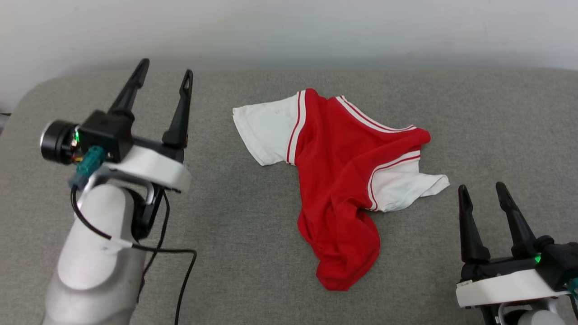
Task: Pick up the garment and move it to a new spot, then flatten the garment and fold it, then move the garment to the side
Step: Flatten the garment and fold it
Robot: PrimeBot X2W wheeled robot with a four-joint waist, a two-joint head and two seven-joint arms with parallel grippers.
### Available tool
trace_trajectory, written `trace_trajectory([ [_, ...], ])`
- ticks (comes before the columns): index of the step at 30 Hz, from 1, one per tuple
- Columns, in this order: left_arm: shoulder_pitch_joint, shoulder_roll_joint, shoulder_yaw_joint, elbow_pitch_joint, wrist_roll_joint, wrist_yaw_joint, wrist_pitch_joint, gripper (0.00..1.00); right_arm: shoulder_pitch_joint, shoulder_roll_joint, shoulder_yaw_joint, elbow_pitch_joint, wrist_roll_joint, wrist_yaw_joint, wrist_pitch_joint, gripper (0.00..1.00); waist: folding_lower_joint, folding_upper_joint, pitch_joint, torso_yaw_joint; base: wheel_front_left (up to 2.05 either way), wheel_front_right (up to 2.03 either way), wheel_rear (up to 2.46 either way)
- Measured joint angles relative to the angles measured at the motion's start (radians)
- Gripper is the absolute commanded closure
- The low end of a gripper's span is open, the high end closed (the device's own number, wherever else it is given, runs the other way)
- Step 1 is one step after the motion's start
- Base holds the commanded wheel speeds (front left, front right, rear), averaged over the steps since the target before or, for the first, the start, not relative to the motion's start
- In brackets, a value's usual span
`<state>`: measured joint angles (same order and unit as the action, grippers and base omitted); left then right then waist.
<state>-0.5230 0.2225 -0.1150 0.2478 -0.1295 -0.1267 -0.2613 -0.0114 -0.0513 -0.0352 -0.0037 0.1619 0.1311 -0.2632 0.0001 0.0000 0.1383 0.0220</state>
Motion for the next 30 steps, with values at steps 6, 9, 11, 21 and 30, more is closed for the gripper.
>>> trace_trajectory([
  [6, -0.235, 0.108, -0.162, 0.101, -0.122, -0.002, 0.101, 0.0, -0.043, 0.0, 0.005, -0.029, -0.015, 0.0, 0.0, 0.0, 0.0001, 0.0, 0.074, -0.029, 0.0, 0.0, 0.0],
  [9, -0.331, 0.157, -0.251, 0.145, -0.203, -0.002, 0.201, 0.0, -0.061, 0.0, 0.003, -0.041, -0.022, 0.0, 0.0, 0.0, 0.0001, 0.0, 0.11, -0.043, 0.0, 0.0, 0.0],
  [11, -0.397, 0.187, -0.313, 0.17, -0.257, -0.002, 0.283, 0.0, -0.073, 0.0, 0.003, -0.048, -0.023, 0.0, 0.0, 0.0, 0.0001, 0.0, 0.133, -0.052, 0.0, 0.0, 0.0],
  [21, -0.543, 0.274, -0.61, 0.234, -0.546, -0.002, 0.767, 0.0, -0.11, 0.0, 0.01, -0.058, -0.022, 0.0, 0.0, 0.0, 0.0001, 0.0, 0.205, -0.092, 0.0, 0.0, 0.0],
  [30, -0.616, 0.333, -0.88, 0.204, -0.686, -0.003, 0.978, 0.0, -0.136, 0.0, 0.021, -0.063, -0.012, 0.0, 0.0, 0.0, 0.0, -0.0001, 0.254, -0.127, 0.0, 0.0, 0.0],
])
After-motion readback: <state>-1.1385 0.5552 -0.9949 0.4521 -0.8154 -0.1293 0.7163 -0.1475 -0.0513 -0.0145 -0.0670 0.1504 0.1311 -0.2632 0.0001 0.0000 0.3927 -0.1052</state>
